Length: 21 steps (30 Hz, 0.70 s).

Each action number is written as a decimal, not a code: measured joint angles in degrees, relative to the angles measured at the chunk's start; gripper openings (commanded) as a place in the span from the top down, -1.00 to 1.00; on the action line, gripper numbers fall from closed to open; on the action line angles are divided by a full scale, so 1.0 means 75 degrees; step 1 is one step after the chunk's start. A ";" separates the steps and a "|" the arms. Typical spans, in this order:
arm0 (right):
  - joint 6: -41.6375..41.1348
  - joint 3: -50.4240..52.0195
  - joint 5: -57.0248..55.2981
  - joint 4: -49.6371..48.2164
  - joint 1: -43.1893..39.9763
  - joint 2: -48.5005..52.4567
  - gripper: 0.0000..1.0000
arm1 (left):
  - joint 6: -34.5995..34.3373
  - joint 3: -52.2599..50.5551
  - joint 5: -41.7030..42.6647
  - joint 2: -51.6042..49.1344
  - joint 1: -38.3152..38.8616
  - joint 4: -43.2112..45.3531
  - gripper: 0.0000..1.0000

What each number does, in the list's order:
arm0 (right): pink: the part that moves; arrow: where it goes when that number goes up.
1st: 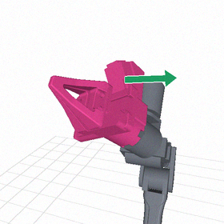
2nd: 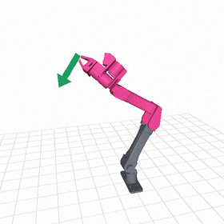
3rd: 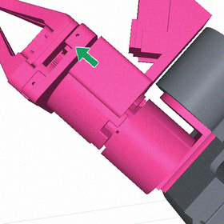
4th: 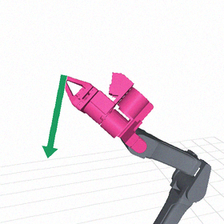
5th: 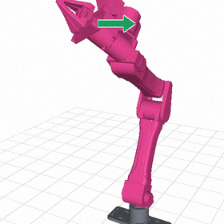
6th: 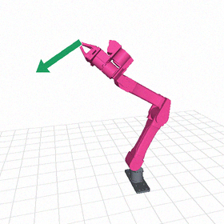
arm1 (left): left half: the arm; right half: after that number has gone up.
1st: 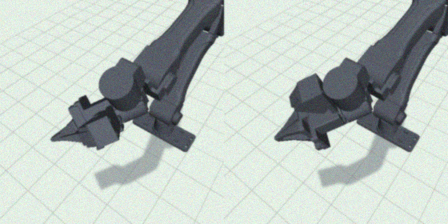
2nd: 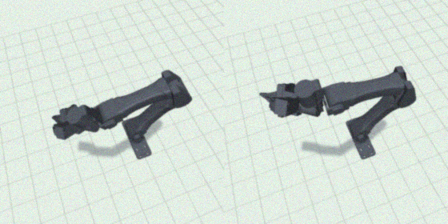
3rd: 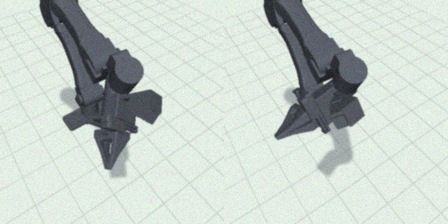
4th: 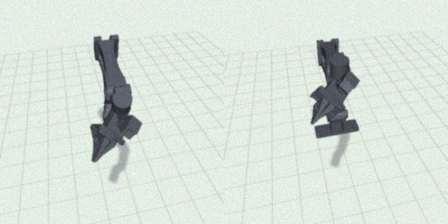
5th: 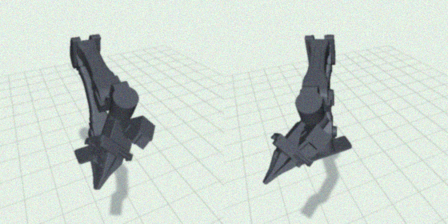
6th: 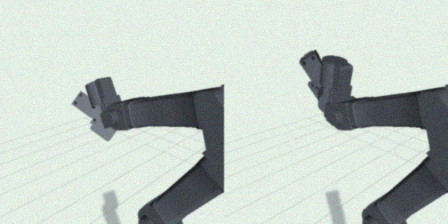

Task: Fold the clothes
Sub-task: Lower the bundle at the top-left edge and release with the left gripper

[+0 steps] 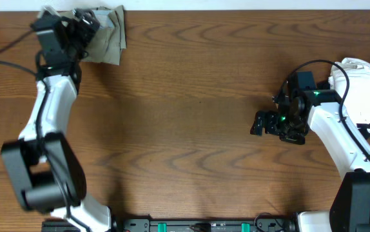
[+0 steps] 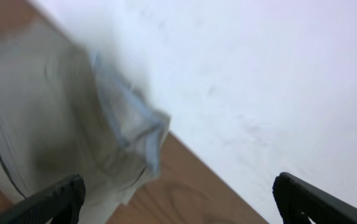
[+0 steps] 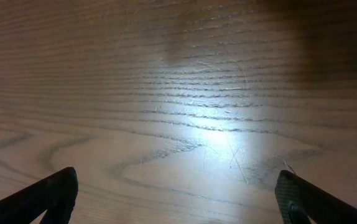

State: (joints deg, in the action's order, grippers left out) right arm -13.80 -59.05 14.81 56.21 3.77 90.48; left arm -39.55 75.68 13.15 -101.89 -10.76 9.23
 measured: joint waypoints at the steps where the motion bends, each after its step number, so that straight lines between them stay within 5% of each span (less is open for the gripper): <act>1: 0.0000 0.0000 0.0000 -0.0009 0.0000 0.0000 -0.98 | 0.0122 0.0000 -0.0038 0.0146 0.0000 -0.0047 -0.96; 4: 0.0000 0.0000 0.0000 -0.0026 0.0000 0.0000 -0.99 | 0.0414 0.0009 -0.0122 0.0405 0.0006 -0.0254 -0.85; 8: 0.0000 0.0000 0.0003 -0.0082 0.0000 0.0000 -0.99 | 0.0606 0.0023 -0.0201 0.0323 0.0105 -0.1099 -0.02; 11: 0.0000 0.0003 0.0029 -0.0131 0.0000 0.0000 -0.99 | 0.0691 0.0023 -0.0210 0.0029 0.0303 -0.1402 0.29; 15: 0.0000 0.0006 0.0058 -0.0143 0.0000 0.0000 -0.99 | 0.0723 0.0023 -0.0201 -0.0551 0.0638 -0.1236 0.56; 21: 0.0003 0.0006 0.0085 -0.0143 0.0000 0.0000 -0.98 | 0.0769 0.0023 -0.0192 -0.1489 0.0976 -0.0615 0.61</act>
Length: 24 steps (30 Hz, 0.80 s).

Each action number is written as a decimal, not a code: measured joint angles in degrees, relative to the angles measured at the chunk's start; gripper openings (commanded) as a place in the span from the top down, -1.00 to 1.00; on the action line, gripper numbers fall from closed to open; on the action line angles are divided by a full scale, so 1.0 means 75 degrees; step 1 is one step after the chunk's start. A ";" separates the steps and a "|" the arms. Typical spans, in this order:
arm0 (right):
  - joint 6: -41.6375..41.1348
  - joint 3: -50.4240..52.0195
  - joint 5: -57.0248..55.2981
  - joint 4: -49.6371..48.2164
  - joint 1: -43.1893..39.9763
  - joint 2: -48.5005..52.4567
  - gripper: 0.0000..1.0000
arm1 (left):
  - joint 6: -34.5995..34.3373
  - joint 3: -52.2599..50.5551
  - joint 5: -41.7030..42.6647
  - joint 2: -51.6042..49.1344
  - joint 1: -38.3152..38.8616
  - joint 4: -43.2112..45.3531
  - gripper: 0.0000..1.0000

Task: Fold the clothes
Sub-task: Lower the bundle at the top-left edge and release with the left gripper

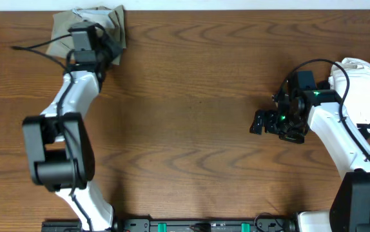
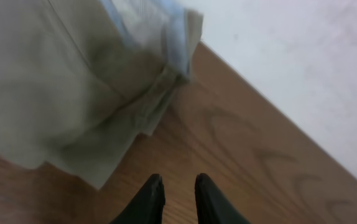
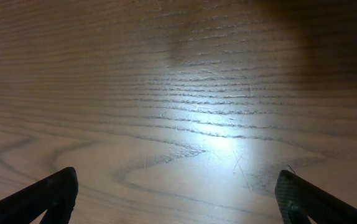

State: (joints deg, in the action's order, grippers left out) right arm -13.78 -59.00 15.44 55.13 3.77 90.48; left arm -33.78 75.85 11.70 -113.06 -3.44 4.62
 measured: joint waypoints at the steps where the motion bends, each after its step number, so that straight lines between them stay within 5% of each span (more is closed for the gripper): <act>1: -0.0003 0.0000 0.0003 0.0000 0.0000 0.0000 -0.98 | 0.0003 0.0000 -0.0009 -0.0157 0.0017 0.0090 0.61; 13: 0.0073 0.0000 0.0006 -0.0003 0.0000 0.0000 -0.99 | 0.0003 0.0076 -0.0682 -0.1020 -0.0117 0.0985 0.63; 24: 0.0082 0.0000 0.0006 -0.0003 0.0000 0.0000 -0.99 | 0.0087 0.1725 -0.0968 -0.2090 -0.0423 0.0799 0.81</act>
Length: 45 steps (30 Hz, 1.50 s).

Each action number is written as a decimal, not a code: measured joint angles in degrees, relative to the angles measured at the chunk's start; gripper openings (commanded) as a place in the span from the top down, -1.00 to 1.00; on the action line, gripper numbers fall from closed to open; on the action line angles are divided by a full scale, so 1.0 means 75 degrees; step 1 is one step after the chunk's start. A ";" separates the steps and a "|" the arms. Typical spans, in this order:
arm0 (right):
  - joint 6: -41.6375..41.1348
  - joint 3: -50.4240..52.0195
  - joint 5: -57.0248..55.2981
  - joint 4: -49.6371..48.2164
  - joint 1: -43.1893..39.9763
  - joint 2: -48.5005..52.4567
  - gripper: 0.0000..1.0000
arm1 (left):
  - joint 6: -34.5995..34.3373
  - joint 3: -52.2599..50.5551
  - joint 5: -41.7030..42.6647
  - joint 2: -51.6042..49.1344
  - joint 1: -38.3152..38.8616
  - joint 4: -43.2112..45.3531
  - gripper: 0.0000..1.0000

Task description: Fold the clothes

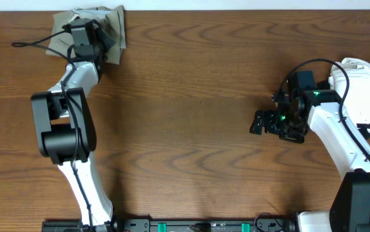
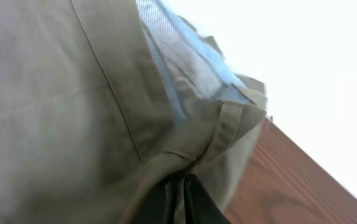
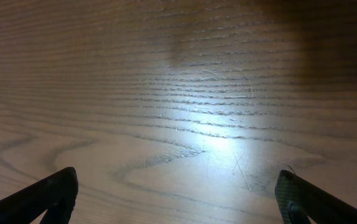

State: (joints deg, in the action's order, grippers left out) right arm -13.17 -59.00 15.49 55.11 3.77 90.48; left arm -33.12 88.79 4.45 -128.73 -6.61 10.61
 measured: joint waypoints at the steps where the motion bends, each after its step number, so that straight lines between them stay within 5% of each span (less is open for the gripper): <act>1: 0.0000 0.0000 0.0000 -0.0003 0.0000 0.0000 -0.99 | 0.0052 0.0201 -0.0009 -0.0157 -0.0015 -0.0093 0.82; 17: 0.0009 0.0000 0.0000 -0.0015 0.0000 0.0000 -0.99 | 0.1259 0.1545 -0.0219 -0.0822 -0.0373 -0.0621 0.78; 28: 0.0055 0.0000 0.0000 -0.0102 0.0000 0.0000 -0.99 | 0.1580 0.1545 0.0137 0.0201 -0.0341 -0.0638 0.84; 45: 0.0055 0.0000 0.0000 -0.0335 0.0000 0.0000 -0.98 | 0.2180 0.1562 0.0487 0.0335 0.0892 -0.0813 0.87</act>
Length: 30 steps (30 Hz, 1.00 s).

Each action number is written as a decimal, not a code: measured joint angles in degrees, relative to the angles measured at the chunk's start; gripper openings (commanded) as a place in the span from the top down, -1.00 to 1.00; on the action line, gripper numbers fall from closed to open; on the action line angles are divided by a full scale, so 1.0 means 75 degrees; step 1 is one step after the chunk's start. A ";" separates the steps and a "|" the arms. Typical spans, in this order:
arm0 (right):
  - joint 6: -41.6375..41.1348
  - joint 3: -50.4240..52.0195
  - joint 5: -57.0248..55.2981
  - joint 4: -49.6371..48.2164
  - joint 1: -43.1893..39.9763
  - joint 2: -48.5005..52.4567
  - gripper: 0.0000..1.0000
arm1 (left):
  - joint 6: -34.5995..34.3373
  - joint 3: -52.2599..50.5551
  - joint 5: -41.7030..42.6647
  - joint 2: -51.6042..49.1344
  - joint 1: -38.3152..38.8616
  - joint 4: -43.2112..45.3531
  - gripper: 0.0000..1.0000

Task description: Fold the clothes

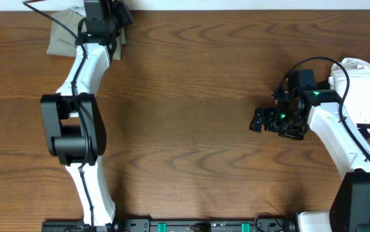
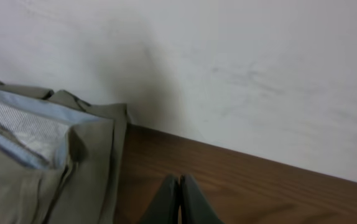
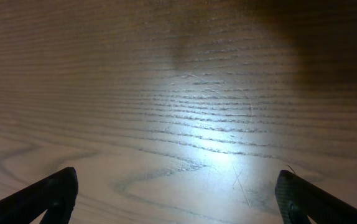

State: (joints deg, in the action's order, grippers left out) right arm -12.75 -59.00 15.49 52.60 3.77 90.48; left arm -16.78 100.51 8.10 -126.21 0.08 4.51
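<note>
A folded khaki garment [image 1: 59,44] with a pale blue lining lies at the table's back left corner; in the left wrist view the khaki garment [image 2: 48,168] sits left of my fingers. My left gripper [image 1: 111,13] is at the table's back edge just right of it, facing the white wall. The left gripper [image 2: 180,190] is shut, with nothing visible between its fingers. My right gripper [image 1: 260,122] hovers over bare wood right of centre. The right gripper [image 3: 178,190] is wide open and holds nothing.
A heap of white clothes [image 1: 365,90] lies at the table's right edge, behind my right arm. The white wall [image 2: 228,74] rises directly behind the table's back edge. A black cable [image 1: 49,22] trails across the khaki garment.
My left gripper was shut, pressed against the khaki garment's folded hem. It is now off the cloth, to its right, still shut and facing the wall. The right arm has not moved.
My left gripper was open over the khaki garment at the back left corner. Then its jaws stood nearly shut just off the garment's corner, then shut against the hem. Now it is shut beside the garment. My right gripper stayed open over bare wood throughout.
</note>
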 measured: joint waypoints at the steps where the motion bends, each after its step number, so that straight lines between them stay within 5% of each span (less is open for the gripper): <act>1: 0.0000 0.0000 0.0000 0.0000 0.0000 0.0000 -0.99 | 0.0020 0.0015 -0.0047 -0.0149 -0.0029 0.0143 0.87; 11: 0.0000 0.0000 0.0000 -0.0052 0.0000 0.0000 -0.98 | 0.0044 0.0017 -0.0551 -0.1676 -0.0784 0.0466 0.86; 30: 0.0000 0.0003 -0.0015 -0.0052 0.0000 0.0000 -0.99 | 0.0044 0.0017 -0.0906 -0.1568 -0.1498 0.1227 0.86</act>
State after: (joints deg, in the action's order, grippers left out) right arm -12.75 -58.98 15.38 52.21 3.77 90.48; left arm -16.45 100.64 1.30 -137.97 -11.16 13.72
